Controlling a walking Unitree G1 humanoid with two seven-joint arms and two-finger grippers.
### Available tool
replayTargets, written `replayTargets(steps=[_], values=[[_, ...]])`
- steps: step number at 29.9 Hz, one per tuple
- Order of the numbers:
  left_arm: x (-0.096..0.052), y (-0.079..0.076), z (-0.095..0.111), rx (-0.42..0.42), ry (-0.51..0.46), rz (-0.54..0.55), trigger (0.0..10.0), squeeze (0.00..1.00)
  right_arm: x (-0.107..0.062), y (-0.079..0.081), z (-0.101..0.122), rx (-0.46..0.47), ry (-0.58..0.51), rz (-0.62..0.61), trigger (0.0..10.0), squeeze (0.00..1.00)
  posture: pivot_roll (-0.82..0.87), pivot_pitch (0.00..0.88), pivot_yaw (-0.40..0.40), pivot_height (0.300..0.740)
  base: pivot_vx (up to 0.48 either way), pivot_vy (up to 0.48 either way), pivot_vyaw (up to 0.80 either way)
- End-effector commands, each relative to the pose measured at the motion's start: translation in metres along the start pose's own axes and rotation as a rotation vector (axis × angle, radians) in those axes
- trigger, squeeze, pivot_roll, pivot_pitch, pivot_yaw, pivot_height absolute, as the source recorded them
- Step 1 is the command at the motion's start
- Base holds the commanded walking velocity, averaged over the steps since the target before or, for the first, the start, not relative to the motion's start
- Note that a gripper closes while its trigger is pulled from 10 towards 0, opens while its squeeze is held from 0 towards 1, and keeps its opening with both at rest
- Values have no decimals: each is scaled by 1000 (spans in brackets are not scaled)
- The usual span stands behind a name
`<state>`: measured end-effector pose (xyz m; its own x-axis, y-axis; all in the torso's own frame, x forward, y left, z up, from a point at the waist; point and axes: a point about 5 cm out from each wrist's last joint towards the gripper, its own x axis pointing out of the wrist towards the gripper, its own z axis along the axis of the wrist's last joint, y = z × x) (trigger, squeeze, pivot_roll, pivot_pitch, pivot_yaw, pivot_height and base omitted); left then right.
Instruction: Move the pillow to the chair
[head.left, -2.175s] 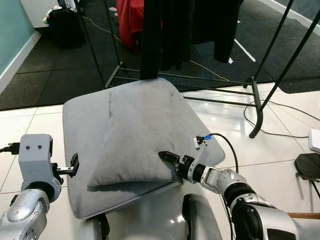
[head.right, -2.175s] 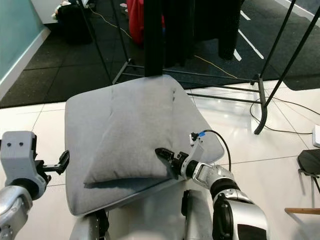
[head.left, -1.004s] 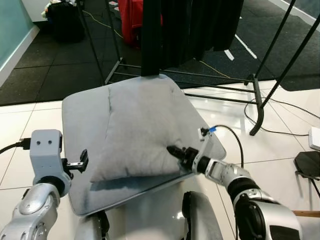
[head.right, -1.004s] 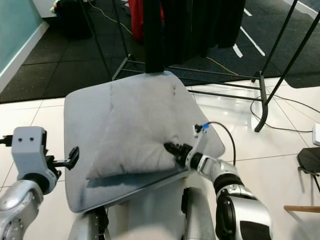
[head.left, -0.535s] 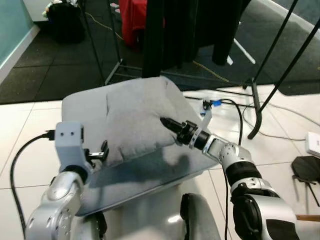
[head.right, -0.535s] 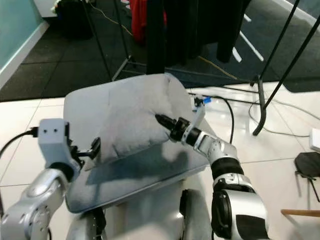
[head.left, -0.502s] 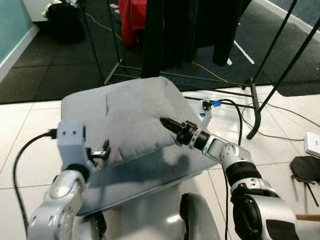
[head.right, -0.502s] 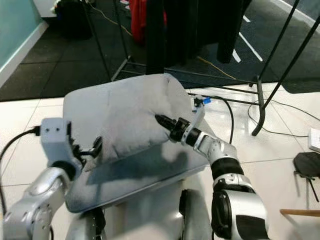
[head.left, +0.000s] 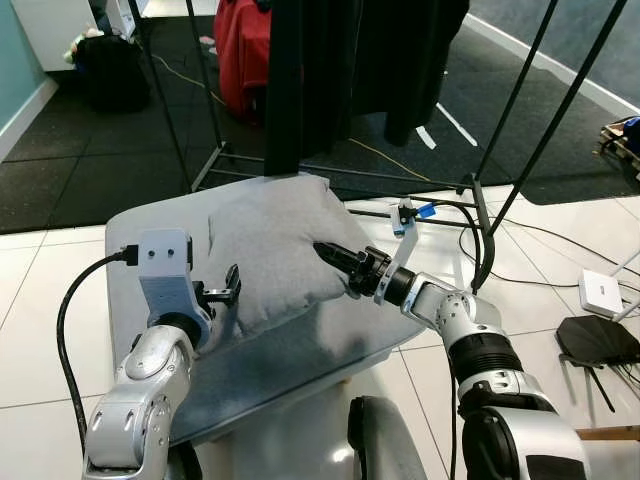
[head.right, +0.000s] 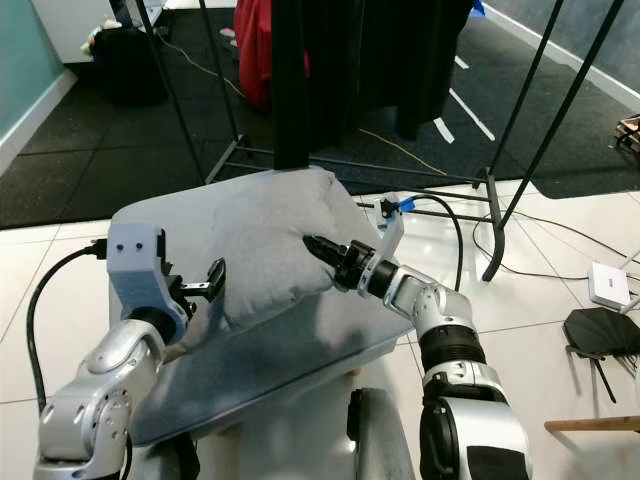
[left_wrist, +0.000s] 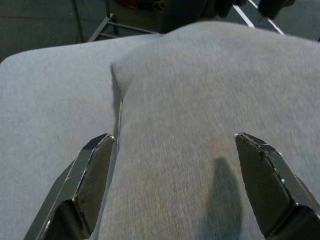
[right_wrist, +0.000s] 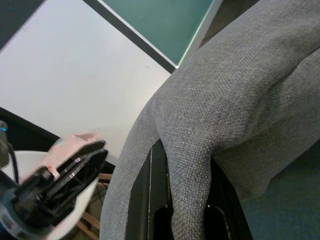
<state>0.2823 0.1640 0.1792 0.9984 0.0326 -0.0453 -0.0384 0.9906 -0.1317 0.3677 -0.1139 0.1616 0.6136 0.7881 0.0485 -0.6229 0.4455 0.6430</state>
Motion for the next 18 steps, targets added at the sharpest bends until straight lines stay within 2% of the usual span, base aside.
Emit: replayTargets(steps=[1, 6, 18], values=[[2, 3, -2, 7, -1, 24, 10000, 0, 4, 7, 2, -35, -3, 24, 0, 0, -92, 17, -52, 559, 0, 0, 0], [3, -1, -14, 10, 30, 24, 10000, 0, 6, 8, -12, -30, 37, 13, 0, 0, -95, 6, -52, 583, 0, 0, 0], [6, -3, -19, 17, 49, 26, 10000, 0, 11, 14, -20, -20, 42, 20, 0, 0, -102, 21, -46, 606, 0, 0, 0]])
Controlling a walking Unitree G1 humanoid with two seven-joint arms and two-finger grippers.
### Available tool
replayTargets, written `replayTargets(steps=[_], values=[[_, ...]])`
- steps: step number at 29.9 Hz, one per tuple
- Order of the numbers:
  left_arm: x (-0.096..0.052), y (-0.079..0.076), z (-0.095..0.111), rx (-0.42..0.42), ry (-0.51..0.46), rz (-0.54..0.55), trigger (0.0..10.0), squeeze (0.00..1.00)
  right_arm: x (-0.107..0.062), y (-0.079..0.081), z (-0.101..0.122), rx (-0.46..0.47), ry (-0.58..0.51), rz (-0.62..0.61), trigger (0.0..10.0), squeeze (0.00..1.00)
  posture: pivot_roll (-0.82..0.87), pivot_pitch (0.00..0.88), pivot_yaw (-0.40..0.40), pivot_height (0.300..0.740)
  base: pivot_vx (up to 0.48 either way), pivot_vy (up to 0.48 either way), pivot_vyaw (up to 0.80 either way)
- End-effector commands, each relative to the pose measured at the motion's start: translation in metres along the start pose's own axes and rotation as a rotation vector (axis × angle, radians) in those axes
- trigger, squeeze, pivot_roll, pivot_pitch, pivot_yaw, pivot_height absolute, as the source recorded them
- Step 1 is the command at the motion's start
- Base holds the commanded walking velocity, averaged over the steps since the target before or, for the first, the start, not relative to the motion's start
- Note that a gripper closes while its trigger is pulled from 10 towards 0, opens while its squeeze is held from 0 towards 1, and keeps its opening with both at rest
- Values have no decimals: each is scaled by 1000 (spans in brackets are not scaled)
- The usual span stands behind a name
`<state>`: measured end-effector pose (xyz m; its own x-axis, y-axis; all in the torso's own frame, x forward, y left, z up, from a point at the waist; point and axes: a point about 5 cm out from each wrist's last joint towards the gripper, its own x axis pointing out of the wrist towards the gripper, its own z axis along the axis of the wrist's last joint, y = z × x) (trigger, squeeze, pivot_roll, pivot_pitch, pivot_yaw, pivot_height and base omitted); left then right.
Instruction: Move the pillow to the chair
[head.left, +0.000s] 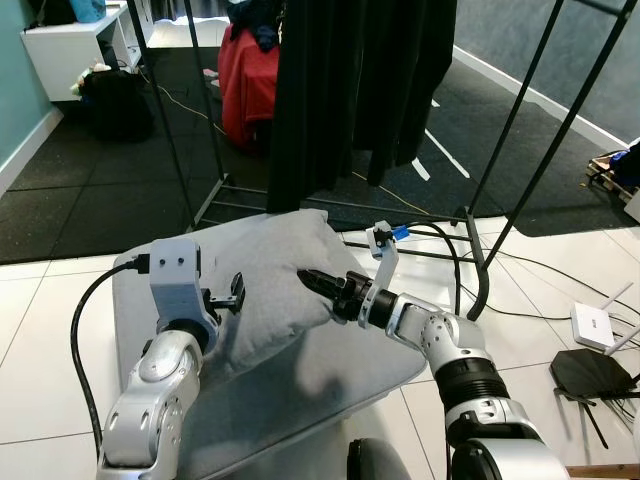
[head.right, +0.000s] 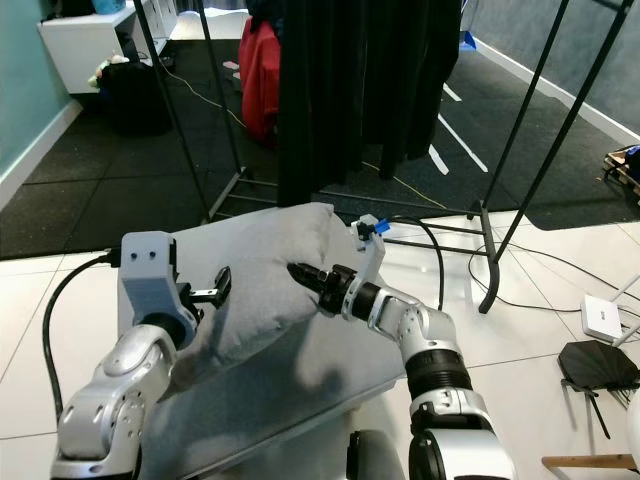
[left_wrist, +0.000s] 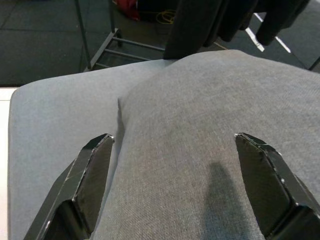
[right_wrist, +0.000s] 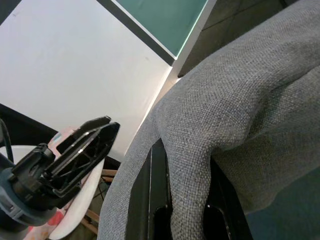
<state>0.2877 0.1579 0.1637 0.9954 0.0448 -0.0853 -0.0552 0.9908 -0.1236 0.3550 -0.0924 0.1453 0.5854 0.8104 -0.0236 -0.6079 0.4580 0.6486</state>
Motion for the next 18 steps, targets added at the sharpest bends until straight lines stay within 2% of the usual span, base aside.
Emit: replayTargets(steps=[1, 3, 4, 5, 18], values=[[2, 1, -4, 17, 16, 11, 10000, 0, 3, 7, 7, -23, -38, 37, 0, 0, -116, 0, -56, 611, -480, 0, 0], [2, 1, -4, 17, 16, 11, 10000, 0, 3, 7, 7, -23, -38, 37, 0, 0, -116, 0, -56, 611, -480, 0, 0], [3, 1, -4, 9, 13, 15, 10000, 0, 5, 8, 8, -30, -29, 34, 0, 0, -141, 33, -69, 616, -480, 0, 0], [3, 0, -6, 9, 13, 17, 10000, 0, 5, 7, 7, -30, -27, 26, 0, 0, -143, 14, -76, 620, 0, 0, 0], [-1, 0, -10, 18, 4, 12, 10000, 0, -6, 3, 14, -47, -43, -14, 0, 0, -151, 31, -71, 649, 0, 0, 0]])
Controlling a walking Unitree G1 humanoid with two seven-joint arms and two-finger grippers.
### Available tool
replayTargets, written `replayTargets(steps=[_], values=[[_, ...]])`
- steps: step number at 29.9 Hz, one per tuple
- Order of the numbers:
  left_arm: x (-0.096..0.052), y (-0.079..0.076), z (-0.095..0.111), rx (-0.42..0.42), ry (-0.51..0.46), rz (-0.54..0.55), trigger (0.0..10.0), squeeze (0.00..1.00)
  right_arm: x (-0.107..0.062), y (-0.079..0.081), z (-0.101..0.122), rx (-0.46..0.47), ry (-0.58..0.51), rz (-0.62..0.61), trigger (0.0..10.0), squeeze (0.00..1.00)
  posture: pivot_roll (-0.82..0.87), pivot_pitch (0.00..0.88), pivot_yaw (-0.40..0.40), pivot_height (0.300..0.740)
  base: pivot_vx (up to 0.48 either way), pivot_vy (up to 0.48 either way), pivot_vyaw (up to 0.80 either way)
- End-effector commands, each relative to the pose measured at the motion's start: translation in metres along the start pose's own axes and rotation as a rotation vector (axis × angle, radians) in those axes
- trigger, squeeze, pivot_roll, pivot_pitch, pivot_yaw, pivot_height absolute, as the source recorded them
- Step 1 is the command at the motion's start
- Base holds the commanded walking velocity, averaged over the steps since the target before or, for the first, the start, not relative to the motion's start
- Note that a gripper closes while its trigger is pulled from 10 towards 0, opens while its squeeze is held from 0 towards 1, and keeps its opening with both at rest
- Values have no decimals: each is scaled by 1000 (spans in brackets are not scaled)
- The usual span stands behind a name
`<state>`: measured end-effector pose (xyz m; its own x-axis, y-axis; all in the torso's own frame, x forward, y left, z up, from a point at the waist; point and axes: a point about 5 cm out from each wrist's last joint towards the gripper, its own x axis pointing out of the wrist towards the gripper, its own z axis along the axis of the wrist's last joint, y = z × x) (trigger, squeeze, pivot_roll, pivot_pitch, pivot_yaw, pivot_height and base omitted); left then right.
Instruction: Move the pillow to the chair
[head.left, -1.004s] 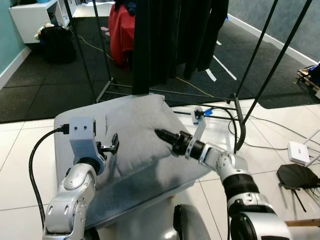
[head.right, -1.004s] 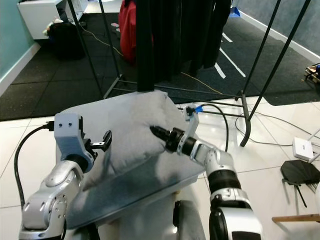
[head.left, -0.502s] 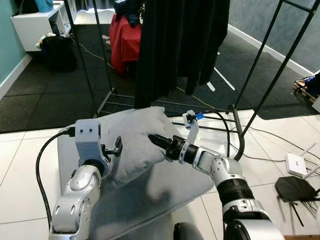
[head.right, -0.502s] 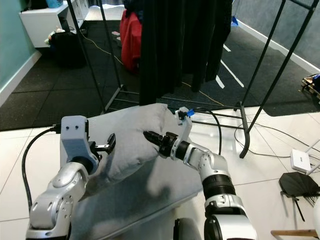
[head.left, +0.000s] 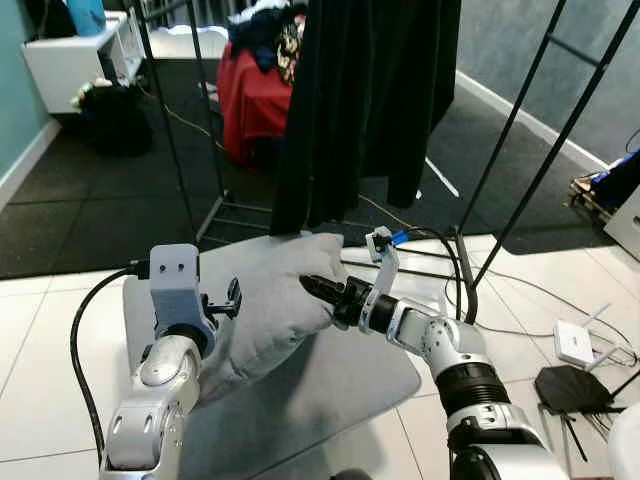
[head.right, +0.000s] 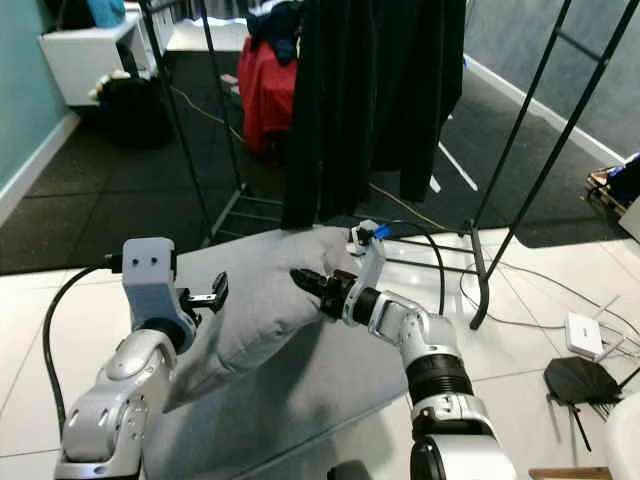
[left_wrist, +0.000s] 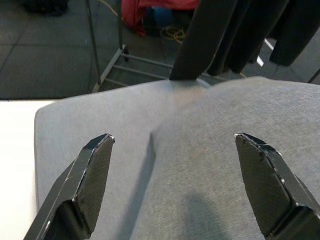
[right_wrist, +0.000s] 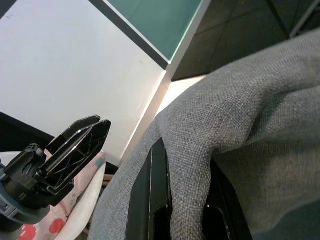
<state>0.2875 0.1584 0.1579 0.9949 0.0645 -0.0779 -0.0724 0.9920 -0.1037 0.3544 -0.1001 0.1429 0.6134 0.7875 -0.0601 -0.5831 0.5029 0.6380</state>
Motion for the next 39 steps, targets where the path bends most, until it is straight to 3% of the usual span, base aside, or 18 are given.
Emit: replayTargets(steps=[1, 10, 13, 14, 15, 17, 23, 27, 37, 38, 39], values=[[-1, -1, -5, -1, 14, -6, 10000, 0, 0, 8, 13, -34, -49, 37, 0, 0, -151, 31, -71, 649, 0, 0, 0], [0, 4, -6, 19, 6, 15, 10000, 0, 0, 12, 22, -52, -73, 43, 0, 0, -153, 35, -72, 687, 0, 0, 0], [-1, 16, -7, 39, 7, 52, 10000, 0, -1, 12, 23, -60, -71, 40, 0, 0, -160, 35, -74, 696, 0, 0, 0], [-4, 30, -8, 63, 7, 92, 10000, 0, -1, 13, 23, -64, -68, 42, 0, 0, -160, 35, -73, 706, 0, 0, 0], [-4, 30, -8, 63, 7, 92, 10000, 0, -1, 13, 23, -64, -68, 42, 0, 0, -160, 35, -73, 706, 0, 0, 0], [-9, 47, -8, 85, 8, 134, 10000, 0, -2, 14, 19, -68, -52, 47, 0, 0, -158, 36, -76, 720, 0, 0, 0], [-19, 62, -13, 95, 28, 170, 10000, 0, -4, 16, 13, -73, -28, 58, 0, 0, -152, 37, -77, 739, 0, 0, 0], [-24, 60, -21, 54, 69, 167, 10000, 0, -5, 15, 11, -79, -17, 55, 0, 0, -154, 34, -79, 740, -120, 0, 0], [-25, 50, -25, 88, 70, 134, 10000, 0, -4, 15, 10, -101, 5, 44, 0, 0, -153, 18, -84, 740, -447, 0, 0], [-25, 49, -24, 95, 63, 131, 10000, 0, -3, 15, 10, -102, -2, 39, 10000, 0, -156, 19, -85, 740, 0, 0, 0], [-24, 47, -23, 98, 52, 125, 10000, 0, -3, 14, 10, -105, -1, 25, 10000, 0, -156, 20, -86, 740, 0, 0, 0]])
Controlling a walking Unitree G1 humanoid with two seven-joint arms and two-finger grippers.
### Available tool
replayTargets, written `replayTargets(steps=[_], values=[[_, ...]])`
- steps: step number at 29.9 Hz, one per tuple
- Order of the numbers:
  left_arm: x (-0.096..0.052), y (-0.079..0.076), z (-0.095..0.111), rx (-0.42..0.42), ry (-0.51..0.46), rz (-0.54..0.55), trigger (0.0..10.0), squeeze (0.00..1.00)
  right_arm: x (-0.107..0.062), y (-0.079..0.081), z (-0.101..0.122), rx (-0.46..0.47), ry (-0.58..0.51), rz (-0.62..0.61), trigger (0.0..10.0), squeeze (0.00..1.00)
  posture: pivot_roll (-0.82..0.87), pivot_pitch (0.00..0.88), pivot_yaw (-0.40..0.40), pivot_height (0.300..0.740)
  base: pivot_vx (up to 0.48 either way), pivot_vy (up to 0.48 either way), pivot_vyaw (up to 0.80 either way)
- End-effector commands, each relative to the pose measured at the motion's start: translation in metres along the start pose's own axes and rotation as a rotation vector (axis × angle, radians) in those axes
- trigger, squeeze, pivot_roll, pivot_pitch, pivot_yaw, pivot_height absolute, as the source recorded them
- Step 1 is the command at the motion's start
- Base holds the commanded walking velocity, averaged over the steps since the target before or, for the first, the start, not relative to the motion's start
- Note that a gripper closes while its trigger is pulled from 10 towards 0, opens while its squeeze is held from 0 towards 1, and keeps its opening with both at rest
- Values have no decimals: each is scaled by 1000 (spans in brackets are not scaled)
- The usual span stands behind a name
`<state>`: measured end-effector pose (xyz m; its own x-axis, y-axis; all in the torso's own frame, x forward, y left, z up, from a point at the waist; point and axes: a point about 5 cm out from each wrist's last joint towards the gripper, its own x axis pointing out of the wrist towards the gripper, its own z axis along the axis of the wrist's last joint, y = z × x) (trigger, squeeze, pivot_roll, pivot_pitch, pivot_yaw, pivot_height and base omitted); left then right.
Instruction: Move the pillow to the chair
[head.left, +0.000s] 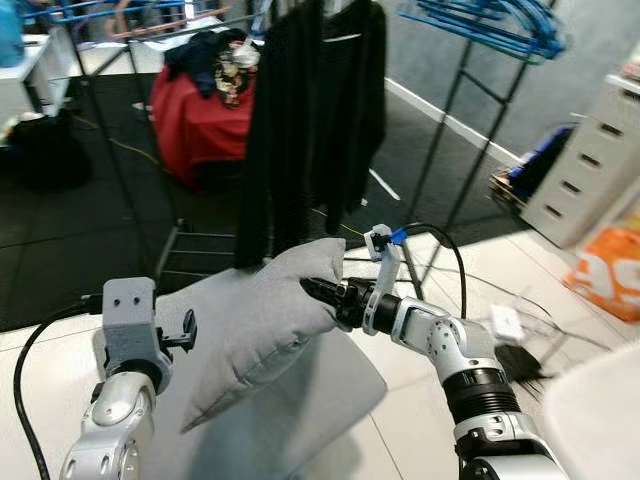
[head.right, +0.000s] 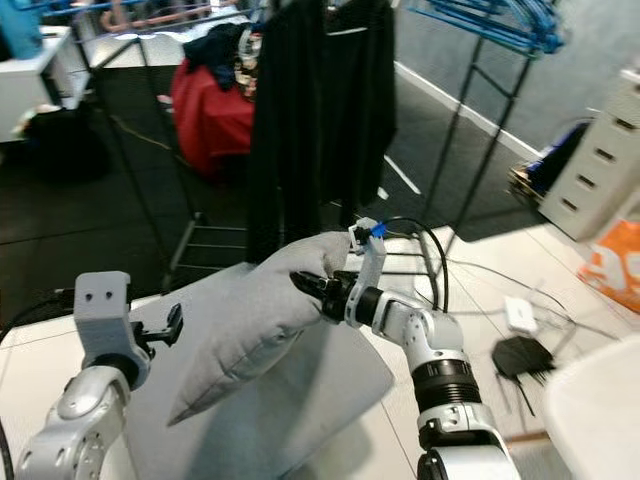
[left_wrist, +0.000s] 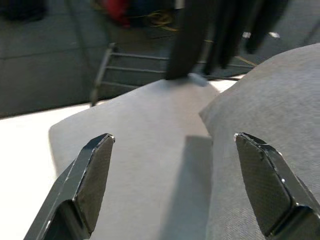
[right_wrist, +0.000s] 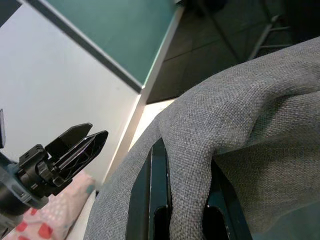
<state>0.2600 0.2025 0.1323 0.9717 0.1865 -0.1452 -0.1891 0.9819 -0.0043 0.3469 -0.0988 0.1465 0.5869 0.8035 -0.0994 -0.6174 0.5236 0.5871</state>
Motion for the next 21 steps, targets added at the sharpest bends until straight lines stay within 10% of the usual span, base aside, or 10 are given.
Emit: replayTargets(steps=[1, 21], values=[[-1, -1, 0, 12, -9, -2, 10000, 0, 0, 6, 12, -41, -52, 22, 10000, 0, -156, 20, -86, 740, 0, 0, 0], [-5, -21, -4, -14, -10, -96, 10000, 0, -7, -6, 4, -43, -53, -89, 10000, 0, -170, 42, -79, 740, 0, -111, 0]])
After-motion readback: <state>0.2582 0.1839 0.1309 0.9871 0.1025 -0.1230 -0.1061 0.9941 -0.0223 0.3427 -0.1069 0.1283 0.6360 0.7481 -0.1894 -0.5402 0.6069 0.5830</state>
